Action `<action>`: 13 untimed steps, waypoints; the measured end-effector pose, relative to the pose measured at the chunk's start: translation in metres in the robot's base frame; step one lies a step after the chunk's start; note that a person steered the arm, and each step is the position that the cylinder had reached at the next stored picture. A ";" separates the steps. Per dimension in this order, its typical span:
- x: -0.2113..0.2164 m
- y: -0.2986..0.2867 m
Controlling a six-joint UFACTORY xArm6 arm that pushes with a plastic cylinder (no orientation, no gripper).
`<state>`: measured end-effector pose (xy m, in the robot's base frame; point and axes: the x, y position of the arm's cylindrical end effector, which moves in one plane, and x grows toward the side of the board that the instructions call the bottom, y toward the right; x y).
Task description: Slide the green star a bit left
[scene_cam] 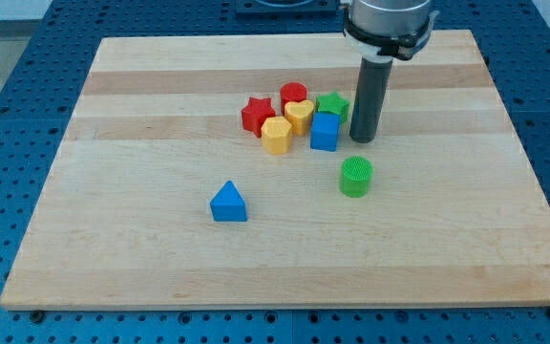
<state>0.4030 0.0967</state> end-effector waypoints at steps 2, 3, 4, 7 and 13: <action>-0.018 0.000; -0.026 0.000; -0.031 0.000; -0.040 0.000; -0.042 0.005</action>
<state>0.3610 0.1018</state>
